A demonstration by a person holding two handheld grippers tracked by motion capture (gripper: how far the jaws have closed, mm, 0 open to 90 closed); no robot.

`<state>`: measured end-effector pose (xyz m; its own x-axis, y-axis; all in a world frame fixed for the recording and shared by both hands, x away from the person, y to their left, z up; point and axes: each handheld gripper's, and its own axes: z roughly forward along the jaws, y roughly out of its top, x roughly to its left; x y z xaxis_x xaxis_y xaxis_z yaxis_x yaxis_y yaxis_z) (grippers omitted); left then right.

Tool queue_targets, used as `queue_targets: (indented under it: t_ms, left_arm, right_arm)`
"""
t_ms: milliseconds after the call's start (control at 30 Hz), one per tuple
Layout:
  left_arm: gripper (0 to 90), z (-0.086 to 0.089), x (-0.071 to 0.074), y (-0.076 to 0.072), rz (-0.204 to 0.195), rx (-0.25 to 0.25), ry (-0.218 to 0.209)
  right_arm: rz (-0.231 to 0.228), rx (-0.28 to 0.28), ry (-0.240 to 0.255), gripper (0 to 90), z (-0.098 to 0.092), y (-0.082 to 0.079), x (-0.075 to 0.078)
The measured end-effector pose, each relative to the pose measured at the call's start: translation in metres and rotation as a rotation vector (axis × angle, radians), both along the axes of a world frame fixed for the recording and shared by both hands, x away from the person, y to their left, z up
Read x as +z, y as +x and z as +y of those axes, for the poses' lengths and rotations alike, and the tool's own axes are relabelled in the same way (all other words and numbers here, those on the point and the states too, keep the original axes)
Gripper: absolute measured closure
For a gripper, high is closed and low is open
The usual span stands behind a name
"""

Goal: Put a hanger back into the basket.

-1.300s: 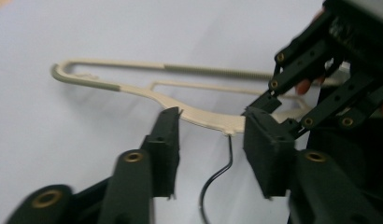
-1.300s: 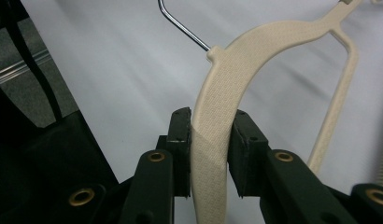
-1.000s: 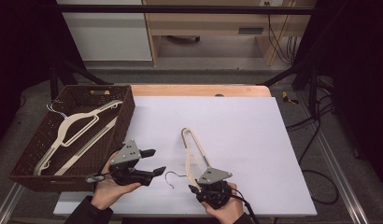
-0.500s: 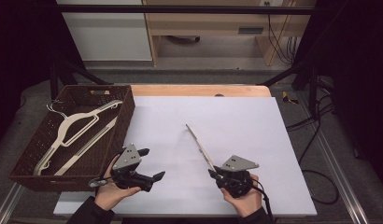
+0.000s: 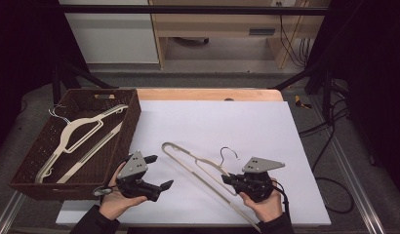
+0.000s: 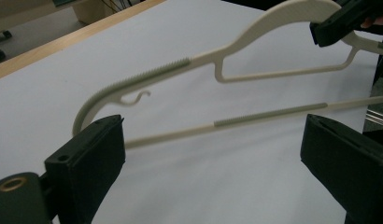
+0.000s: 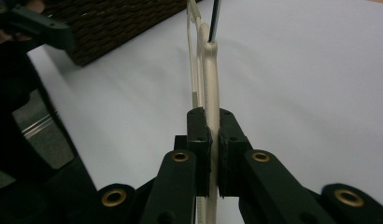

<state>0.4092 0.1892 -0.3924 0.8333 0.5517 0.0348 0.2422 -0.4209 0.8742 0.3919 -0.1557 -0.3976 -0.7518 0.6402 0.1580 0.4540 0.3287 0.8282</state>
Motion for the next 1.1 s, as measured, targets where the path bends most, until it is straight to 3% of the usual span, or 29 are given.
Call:
queue_targets:
  t_ms: [133,367,500,833,1100]
  left_arm:
    - [10.2,-0.006,0.001,-0.004,-0.003,-0.045,0.012]
    - [30.3,-0.022,-0.006,-0.010,0.025,-0.147,0.067]
    - [40.4,-0.026,-0.009,-0.011,0.047,-0.176,0.085]
    - [63.5,-0.030,-0.007,-0.015,0.059,-0.247,0.115]
    - [72.9,-0.031,-0.005,-0.020,0.052,-0.269,0.179]
  right_arm:
    - [0.008,0.101,-0.013,86.4,0.020,-0.004,-0.002]
    - [0.024,0.213,0.000,86.3,0.042,-0.011,-0.005]
    - [0.025,0.245,0.014,86.4,0.046,-0.014,-0.005]
    - [0.040,0.312,0.007,86.3,0.055,-0.017,-0.008]
    - [0.035,0.324,0.013,83.9,0.052,-0.014,-0.008]
